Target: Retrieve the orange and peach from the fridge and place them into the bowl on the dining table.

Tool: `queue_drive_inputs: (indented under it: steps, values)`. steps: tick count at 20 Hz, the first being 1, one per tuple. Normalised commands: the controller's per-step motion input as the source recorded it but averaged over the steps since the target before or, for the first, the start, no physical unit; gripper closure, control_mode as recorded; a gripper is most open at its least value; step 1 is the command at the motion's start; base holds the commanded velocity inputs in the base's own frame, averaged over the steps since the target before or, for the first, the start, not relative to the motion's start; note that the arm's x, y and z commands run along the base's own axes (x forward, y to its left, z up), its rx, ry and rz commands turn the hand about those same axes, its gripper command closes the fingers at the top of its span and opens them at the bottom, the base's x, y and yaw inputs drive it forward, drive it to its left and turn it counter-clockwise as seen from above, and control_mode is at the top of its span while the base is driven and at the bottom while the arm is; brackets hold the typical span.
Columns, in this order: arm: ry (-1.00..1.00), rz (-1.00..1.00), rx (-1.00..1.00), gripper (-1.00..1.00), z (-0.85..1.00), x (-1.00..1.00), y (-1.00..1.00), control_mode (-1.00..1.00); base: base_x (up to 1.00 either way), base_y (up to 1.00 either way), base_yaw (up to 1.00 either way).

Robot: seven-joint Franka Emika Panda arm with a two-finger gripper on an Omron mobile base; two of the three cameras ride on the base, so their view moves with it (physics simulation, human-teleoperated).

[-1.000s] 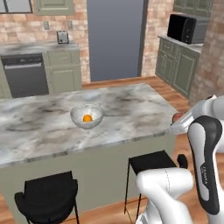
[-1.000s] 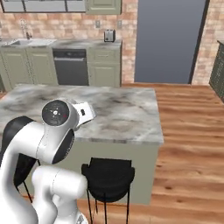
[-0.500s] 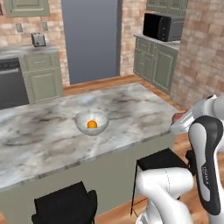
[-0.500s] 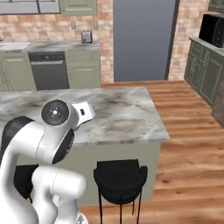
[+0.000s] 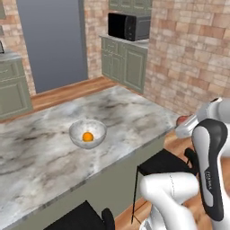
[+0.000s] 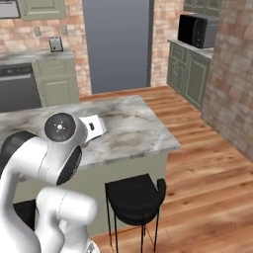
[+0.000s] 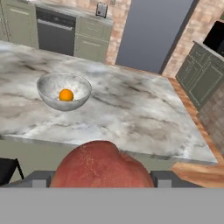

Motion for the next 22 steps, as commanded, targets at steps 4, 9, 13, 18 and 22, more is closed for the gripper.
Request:
queue_drive_inputs:
  steps: [4, 9, 13, 18, 22]
  values:
    - [0.0, 0.0, 0.0, 1.0, 0.0, 0.0, 0.0, 1.0, 0.24, 0.33, -0.15]
    - [0.12, 0.01, 0.0, 1.0, -0.03, 0.15, 0.25, -1.0, 0.06, 0.09, -0.01]
    - [0.2, 0.11, -0.01, 1.0, 0.0, 0.18, 0.68, -1.0, 0.0, 0.0, 0.0]
    - [0.17, 0.13, -0.04, 1.0, 0.0, 0.17, 0.91, -1.0, 0.0, 0.0, 0.0]
    - [0.08, 0.17, 0.0, 1.0, -0.18, 0.21, 0.78, -1.0, 0.0, 0.0, 0.0]
